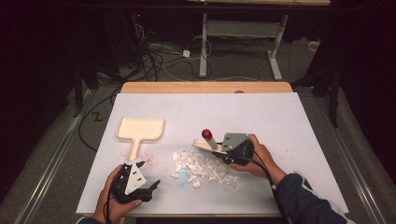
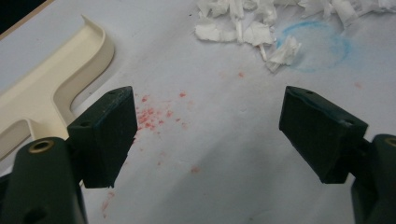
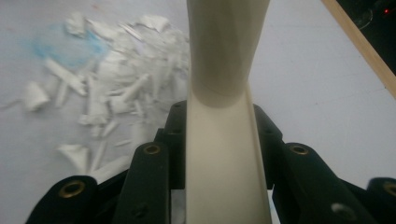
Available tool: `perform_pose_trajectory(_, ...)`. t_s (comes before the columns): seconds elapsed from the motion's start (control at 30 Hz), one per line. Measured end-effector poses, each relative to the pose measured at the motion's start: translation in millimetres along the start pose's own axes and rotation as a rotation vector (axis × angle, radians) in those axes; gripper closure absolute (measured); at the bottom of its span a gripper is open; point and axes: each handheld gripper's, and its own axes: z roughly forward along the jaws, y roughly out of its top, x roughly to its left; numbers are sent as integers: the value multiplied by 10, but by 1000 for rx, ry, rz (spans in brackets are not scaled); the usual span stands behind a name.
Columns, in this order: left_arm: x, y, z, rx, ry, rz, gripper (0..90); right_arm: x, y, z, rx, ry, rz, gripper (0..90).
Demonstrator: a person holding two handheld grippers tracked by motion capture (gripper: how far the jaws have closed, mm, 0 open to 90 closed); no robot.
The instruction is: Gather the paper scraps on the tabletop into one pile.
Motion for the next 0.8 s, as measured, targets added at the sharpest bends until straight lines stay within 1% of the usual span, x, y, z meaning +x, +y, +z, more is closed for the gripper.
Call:
perform_pose_trajectory(0.07, -3, 5, 3, 4, 0, 6, 185, 32, -11, -128, -27, -9, 19, 681)
perform_pose_trajectory(0.1, -6, 8, 6, 4, 0, 7, 185, 41, -21, -196, -44, -20, 35, 681)
perform_pose_trajectory(0.17, -12, 15, 10, 2, -1, 8, 185, 46, -44, -336, -70, -22, 68, 681)
perform_pose_trajectory(0.2, -13, 18, 12, 1, 0, 10, 185, 53, -56, -408, -71, -27, 67, 681)
perform_pose_trajectory(0.27, -17, 18, 14, 8, 4, 18, 185, 75, -98, -561, -64, -54, 77, 681)
perform_pose_trajectory(0.37, -18, 19, 5, 8, 4, 17, 185, 104, -219, -804, -65, -66, 118, 681)
perform_pose_trajectory(0.47, -21, 24, 5, 8, 8, 17, 185, 157, -389, -1019, -25, -66, 122, 681)
perform_pose_trajectory(0.63, -26, 35, 10, 11, 11, 19, 185, 232, -689, -1306, 53, -61, 171, 681)
perform_pose_trajectory(0.7, -32, 41, 16, 21, 8, 28, 185, 267, -777, -1377, 96, -42, 177, 682)
perform_pose_trajectory(0.77, -36, 48, 25, 21, 9, 30, 185, 317, -823, -1389, 135, -15, 176, 682)
perform_pose_trajectory(0.8, -36, 51, 27, 21, 8, 30, 185, 343, -827, -1372, 144, 7, 168, 681)
